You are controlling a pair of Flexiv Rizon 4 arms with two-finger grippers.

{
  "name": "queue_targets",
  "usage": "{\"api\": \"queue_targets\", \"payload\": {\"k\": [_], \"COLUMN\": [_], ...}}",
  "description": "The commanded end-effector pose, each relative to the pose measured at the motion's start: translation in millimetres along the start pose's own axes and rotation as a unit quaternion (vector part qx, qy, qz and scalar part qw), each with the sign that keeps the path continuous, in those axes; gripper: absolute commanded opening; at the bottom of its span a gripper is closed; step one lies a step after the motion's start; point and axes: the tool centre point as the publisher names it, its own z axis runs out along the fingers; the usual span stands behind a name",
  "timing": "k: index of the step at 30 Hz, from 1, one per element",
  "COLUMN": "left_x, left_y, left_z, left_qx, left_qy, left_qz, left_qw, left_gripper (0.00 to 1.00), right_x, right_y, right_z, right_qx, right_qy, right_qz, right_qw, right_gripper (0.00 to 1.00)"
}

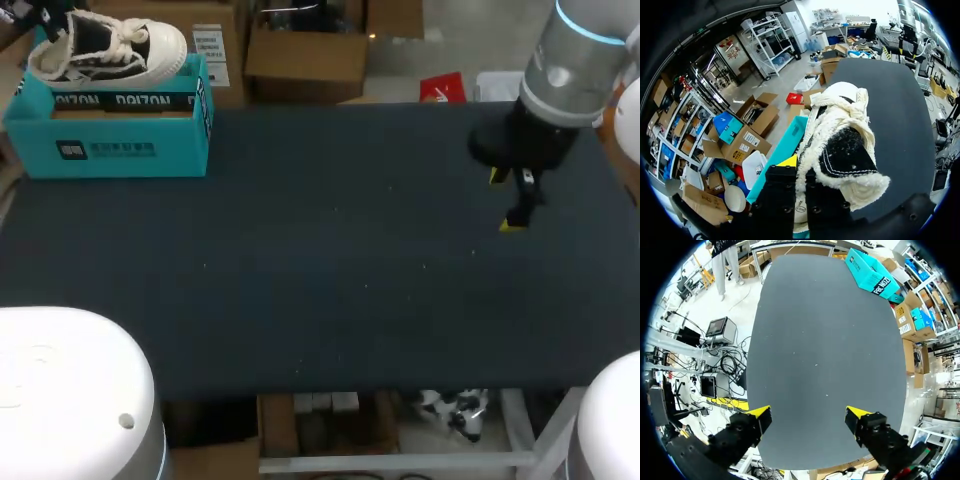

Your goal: Open the shoe tongue, take the insole out of the shoe, put the insole back into the shoe, and pack the shoe into the shoebox

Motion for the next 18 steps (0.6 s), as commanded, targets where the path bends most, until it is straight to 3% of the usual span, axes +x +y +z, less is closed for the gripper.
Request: {"api": "queue_targets", "payload": {"k": [1, 7, 18], "left_x": [-37.9, -55.1, -49.1], "left_y": [14.6, 48.0, 105.2], "left_z": [18, 38, 93], "left_qx": [-0.012, -0.029, -0.080], "left_qy": [0.072, 0.087, 0.140], "left_qz": [-0.008, -0.031, -0.051], "left_qw": [0.997, 0.995, 0.986], "left_gripper": [0.00, 0.00, 0.00], "right_x": [0, 0, 0], "right_y": [1, 1, 1], "right_z": [-1, -1, -1], "right_qx": [0.002, 0.002, 0.002], "right_qy": [0.001, 0.001, 0.001], "right_qz": [0.000, 0.000, 0.000], "right_qw": [1.000, 1.000, 1.000], "right_gripper": [1.00, 1.00, 1.00]}}
